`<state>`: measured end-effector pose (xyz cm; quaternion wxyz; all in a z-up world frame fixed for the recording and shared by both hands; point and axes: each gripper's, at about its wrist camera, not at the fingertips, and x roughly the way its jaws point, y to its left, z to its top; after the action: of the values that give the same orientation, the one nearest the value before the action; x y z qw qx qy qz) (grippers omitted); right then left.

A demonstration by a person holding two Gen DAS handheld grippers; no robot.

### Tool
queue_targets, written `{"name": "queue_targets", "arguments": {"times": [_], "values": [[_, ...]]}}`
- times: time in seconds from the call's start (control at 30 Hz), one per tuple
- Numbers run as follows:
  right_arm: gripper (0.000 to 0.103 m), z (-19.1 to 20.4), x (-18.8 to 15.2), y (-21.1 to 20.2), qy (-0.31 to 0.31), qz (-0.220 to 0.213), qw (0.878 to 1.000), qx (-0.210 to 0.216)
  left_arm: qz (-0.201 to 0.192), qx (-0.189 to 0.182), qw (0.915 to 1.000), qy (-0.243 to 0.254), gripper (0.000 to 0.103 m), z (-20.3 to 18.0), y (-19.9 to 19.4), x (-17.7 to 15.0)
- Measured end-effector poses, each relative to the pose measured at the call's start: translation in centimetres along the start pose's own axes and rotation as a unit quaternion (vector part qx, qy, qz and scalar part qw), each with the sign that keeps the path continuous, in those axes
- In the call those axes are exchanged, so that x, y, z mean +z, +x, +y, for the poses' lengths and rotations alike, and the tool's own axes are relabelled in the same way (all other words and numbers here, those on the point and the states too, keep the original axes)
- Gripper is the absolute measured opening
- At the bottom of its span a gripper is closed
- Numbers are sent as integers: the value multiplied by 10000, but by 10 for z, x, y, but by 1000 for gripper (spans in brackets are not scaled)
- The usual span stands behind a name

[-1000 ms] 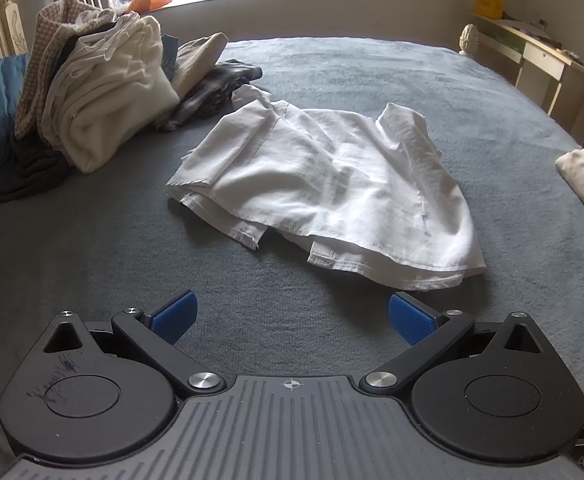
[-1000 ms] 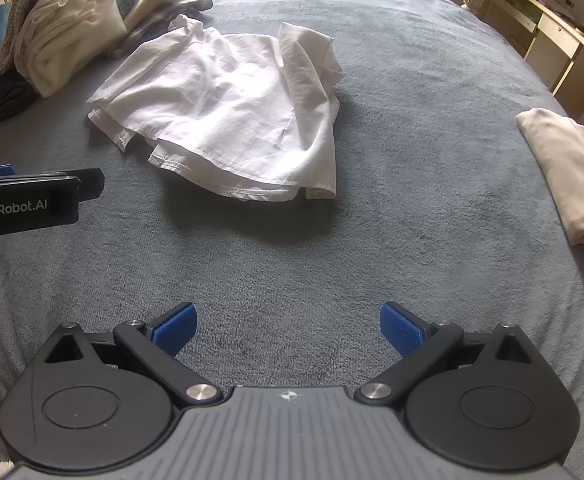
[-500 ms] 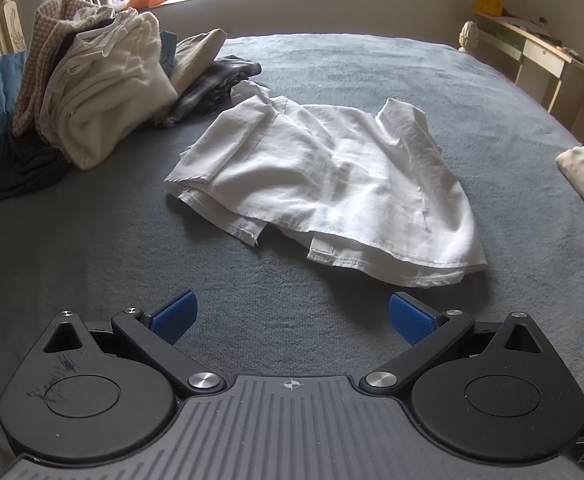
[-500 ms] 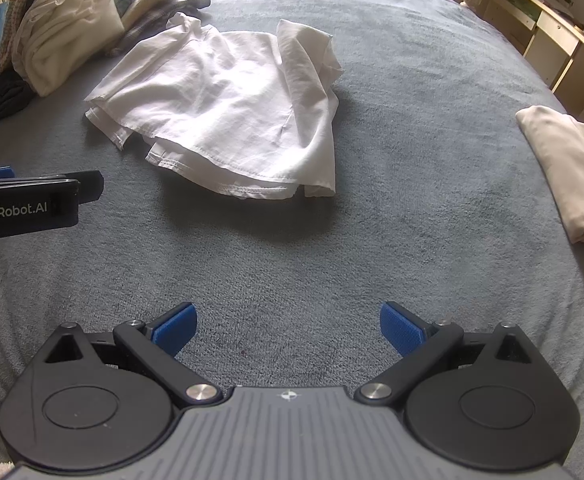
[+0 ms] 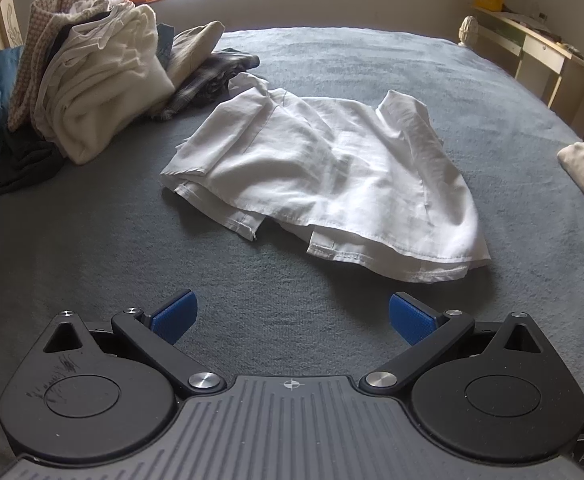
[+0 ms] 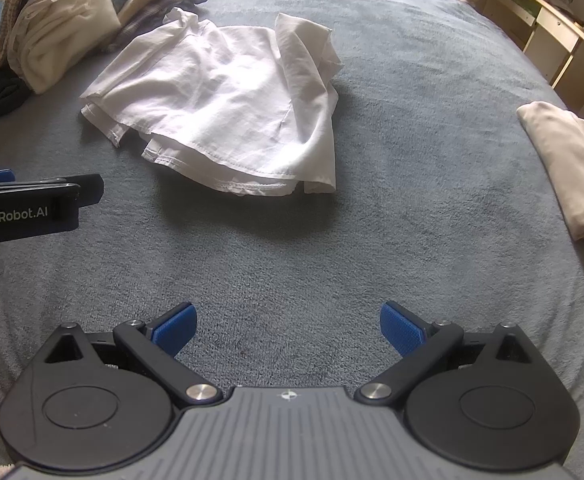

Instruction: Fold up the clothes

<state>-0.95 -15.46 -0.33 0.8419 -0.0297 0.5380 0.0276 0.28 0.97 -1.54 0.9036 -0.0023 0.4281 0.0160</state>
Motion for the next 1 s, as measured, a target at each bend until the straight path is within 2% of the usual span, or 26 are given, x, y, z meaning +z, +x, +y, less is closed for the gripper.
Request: {"name": "queue_targets", "arguments": {"times": [0.1,0.23,0.37,0.43,0.57,0.67,0.83,0.93,1.0], "values": [[100,0,0,2,1,1,10000,-11,5,-68,9999,-91,103,3,5,2],[101,-2,3,1,-65,-206,9998,-19,-107,-303,9985,-441,103,14,13,9],[100,0,7,-2,-364,-528,9978,142,-522,-734,9919,-896,103,33,21,17],[100,4,10,-1,-743,-857,9932,266,-719,-800,9885,-1061,103,44,26,23],[100,18,20,7,-1799,-1717,9679,354,-839,-596,9884,-1121,103,62,41,41],[100,27,36,17,-2298,-2129,9484,496,-943,-291,9892,-1083,103,75,53,49],[100,36,65,34,-2460,-2461,9339,827,-892,298,9910,-950,103,95,83,59],[100,47,70,45,-2661,-2639,9207,1088,-864,338,9902,-1043,103,106,96,63],[99,55,72,56,-2728,-2607,9179,1231,-883,379,9895,-1081,103,110,103,65]]}}
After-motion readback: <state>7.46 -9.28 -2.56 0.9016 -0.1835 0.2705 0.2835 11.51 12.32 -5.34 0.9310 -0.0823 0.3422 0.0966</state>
